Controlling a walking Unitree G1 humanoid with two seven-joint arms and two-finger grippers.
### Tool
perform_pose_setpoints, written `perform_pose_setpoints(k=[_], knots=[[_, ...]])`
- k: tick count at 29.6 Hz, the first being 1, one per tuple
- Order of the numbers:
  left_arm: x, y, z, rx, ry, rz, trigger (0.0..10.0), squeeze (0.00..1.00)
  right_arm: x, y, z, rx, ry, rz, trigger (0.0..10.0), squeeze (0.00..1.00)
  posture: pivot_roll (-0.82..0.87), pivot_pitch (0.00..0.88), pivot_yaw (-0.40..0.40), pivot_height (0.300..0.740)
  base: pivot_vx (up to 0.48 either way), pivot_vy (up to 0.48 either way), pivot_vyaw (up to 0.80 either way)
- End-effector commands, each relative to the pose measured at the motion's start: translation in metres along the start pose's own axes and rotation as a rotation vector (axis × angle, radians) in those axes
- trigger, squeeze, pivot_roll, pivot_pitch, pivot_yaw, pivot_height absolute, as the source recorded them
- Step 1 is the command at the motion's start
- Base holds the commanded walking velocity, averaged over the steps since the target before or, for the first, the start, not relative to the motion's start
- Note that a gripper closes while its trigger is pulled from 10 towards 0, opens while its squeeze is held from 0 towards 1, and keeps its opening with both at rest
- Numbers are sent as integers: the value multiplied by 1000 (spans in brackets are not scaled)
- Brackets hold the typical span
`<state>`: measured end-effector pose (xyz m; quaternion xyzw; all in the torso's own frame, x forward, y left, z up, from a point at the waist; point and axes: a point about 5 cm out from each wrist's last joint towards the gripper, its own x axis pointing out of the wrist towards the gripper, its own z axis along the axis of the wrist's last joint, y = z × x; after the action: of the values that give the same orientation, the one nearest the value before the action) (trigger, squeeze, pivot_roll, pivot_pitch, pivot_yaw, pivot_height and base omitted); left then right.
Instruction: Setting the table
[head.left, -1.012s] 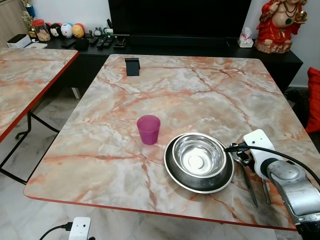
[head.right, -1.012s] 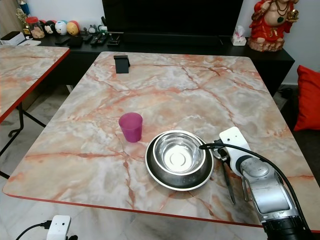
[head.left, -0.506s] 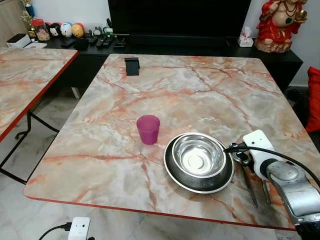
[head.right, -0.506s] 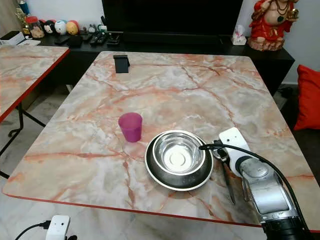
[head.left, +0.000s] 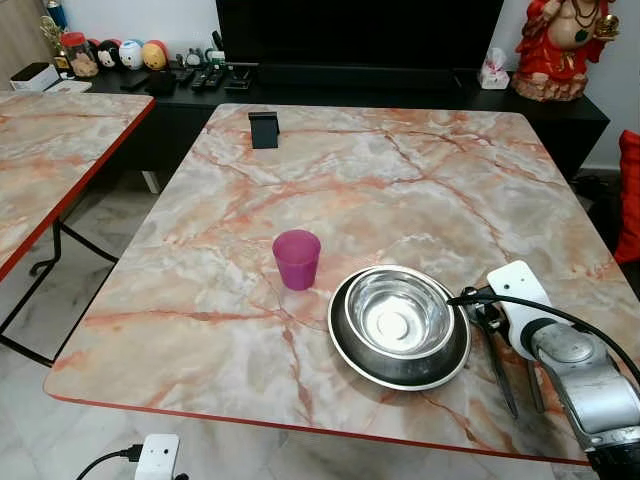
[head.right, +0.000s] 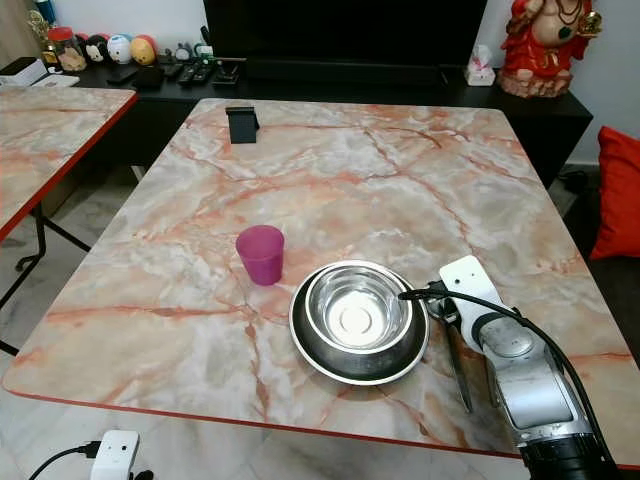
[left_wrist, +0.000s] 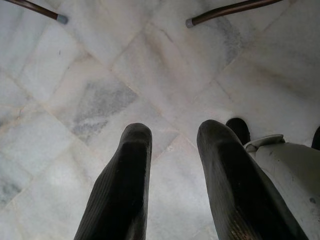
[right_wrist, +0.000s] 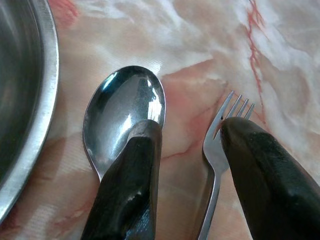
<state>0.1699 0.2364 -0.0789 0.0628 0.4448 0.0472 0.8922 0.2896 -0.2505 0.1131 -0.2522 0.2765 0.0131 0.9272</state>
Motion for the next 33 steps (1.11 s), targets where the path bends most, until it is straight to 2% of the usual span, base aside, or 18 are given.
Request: perform_pose_setpoints(k=[1, 9, 33], knots=[[-1, 1, -5, 3, 22, 2, 10000, 0, 0, -2, 0, 10, -5, -10, 10000, 0, 0, 44, 29, 740, 0, 0, 0], [-2, -3, -10, 5, 30, -1, 10000, 0, 0, -1, 1, 11, -8, -11, 10000, 0, -1, 45, 28, 740, 0, 0, 0], [-1, 0, -3, 6, 14, 2, 10000, 0, 4, 1, -2, 6, -4, -11, 10000, 0, 0, 45, 27, 740, 0, 0, 0]])
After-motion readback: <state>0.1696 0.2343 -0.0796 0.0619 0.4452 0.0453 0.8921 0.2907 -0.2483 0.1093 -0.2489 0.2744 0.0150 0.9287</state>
